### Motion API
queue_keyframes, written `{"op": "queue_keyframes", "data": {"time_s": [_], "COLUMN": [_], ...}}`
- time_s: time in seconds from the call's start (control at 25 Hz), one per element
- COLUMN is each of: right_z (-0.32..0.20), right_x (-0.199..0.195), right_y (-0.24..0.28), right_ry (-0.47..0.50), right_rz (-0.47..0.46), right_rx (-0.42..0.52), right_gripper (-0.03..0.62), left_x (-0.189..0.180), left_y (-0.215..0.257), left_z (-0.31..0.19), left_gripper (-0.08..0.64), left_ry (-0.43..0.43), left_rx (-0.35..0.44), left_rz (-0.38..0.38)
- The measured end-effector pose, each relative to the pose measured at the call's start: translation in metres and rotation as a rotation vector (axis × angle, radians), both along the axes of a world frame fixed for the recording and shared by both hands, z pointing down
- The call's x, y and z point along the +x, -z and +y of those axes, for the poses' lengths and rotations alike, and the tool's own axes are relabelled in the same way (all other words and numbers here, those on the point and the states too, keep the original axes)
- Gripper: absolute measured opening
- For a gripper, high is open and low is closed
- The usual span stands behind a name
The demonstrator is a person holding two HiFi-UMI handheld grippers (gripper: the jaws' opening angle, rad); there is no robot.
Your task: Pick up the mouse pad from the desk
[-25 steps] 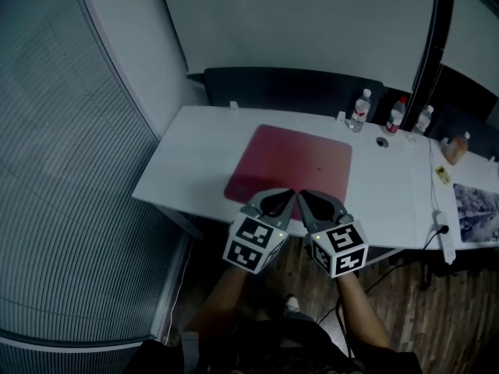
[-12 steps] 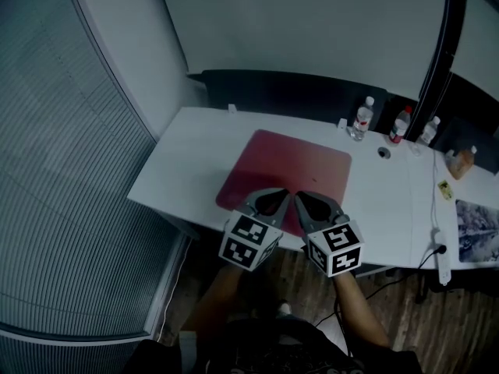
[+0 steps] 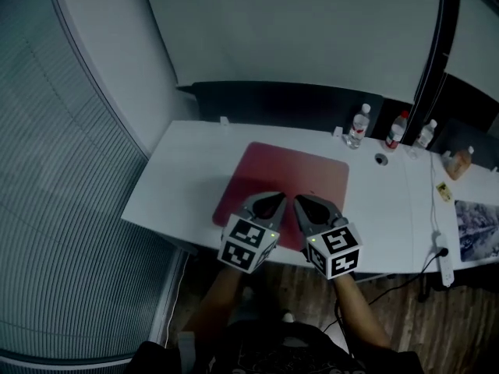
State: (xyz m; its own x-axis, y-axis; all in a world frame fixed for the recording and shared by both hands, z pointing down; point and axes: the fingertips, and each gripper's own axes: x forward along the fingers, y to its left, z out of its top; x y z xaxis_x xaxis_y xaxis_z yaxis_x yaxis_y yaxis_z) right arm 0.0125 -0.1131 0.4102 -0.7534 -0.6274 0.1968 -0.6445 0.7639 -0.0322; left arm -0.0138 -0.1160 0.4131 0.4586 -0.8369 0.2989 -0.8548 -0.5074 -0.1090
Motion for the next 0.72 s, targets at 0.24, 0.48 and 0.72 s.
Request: {"op": "queue_keyframes", "data": {"time_s": [0.24, 0.48, 0.72], "right_z": [-0.034, -0.060, -0.078], "right_x": [-0.011, -0.025, -0.037], "right_y": [-0.010, -0.020, -0.033], "right_ry": [-0.088, -0.168, -0.216], "right_rz": [0.008, 0.009, 0.010], "right_rx": [-0.015, -0.037, -0.080], "right_gripper": [0.005, 0.005, 0.005], "left_x": [-0.018, -0.039, -0.067], "left_y": [-0.007, -0.019, -0.028], "left_z": [-0.036, -0.064, -0.084], "left_gripper": [0.006, 0.006, 0.008], "left_ry": [-0.071, -0.132, -0.166], "left_rx": [-0.012, -0.032, -0.033], "left_rz": [0.019, 0.035, 0.025]}}
